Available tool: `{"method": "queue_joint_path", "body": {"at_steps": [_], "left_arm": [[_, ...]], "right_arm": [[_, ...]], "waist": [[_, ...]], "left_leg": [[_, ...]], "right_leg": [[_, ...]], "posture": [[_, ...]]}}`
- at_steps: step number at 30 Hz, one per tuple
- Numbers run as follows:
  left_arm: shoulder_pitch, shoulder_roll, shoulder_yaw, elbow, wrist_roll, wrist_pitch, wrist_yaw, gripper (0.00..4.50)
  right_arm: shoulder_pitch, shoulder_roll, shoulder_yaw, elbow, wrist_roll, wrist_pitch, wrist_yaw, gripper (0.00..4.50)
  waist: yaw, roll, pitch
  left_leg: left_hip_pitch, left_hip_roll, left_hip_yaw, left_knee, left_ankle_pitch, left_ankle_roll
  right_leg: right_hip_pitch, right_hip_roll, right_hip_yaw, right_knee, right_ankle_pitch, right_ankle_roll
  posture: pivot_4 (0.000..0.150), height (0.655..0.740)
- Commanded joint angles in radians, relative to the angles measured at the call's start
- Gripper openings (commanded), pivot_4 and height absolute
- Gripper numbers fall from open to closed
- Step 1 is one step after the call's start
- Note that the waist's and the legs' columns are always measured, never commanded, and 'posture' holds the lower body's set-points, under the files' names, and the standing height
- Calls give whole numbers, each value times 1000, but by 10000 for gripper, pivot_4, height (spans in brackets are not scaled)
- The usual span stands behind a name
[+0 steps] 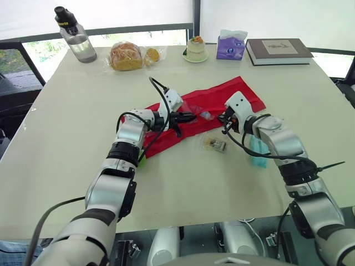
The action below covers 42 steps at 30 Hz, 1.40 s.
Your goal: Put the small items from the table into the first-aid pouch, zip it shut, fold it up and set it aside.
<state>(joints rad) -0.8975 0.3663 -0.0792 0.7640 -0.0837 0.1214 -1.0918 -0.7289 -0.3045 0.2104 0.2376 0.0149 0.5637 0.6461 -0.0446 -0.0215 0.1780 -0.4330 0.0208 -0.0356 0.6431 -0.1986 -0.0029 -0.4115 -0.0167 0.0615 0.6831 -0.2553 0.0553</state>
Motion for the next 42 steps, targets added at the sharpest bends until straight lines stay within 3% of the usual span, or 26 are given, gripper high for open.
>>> {"method": "queue_joint_path", "body": {"at_steps": [1, 32, 40, 42], "left_arm": [[-16, 10, 14, -14, -16, -19, -9, 0], [-8, 14, 1, -38, -7, -25, -5, 0], [-12, 22, 6, -27, -5, -37, 5, 0], [-15, 30, 15, -17, -6, -35, 17, 0]], "right_arm": [[-56, 30, 2, 62, -8, -97, -12, 1496], [-280, 236, -11, 598, -75, -411, -93, 1496], [-267, 239, -47, 599, -39, -478, -65, 1496], [-216, 201, -51, 510, -22, -454, -9, 1496]], "waist": [[0, 0, 0], [0, 0, 0], [0, 0, 0], [0, 0, 0]], "left_leg": [[0, 0, 0, 0, 0, 0], [1, 0, 0, -1, 0, 0], [0, 0, 0, -1, 0, 0], [0, 0, 0, -1, 0, 0]], "right_leg": [[0, 0, 0, 0, 0, 0], [0, 0, 0, 0, 0, 0], [0, 0, 0, 0, 0, 0], [0, 0, 0, 0, 0, 0]], "posture": [[1500, 7400], [1500, 7400], [1500, 7400], [1500, 7400]]}}
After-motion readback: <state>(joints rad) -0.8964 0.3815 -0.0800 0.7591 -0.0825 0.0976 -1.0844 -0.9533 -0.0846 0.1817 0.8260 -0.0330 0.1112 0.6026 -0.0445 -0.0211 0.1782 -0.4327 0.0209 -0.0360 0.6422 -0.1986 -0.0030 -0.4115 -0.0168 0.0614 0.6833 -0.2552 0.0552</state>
